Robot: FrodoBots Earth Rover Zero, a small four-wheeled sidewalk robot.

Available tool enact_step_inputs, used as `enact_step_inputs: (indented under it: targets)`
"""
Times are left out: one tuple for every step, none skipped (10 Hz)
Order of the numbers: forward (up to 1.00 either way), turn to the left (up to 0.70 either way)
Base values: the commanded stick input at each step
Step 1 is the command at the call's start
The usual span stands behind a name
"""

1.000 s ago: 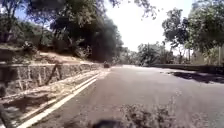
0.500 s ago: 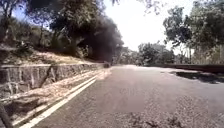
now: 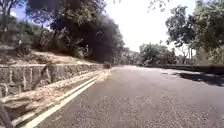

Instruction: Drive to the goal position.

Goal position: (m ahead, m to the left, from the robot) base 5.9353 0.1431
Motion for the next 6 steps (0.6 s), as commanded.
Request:
enact_step_inputs:
  targets:
    - [0.50, 0.00]
    - [0.50, 0.00]
    - [0.50, 0.00]
    - [0.50, 0.00]
    - [0.50, 0.00]
    - [0.50, 0.00]
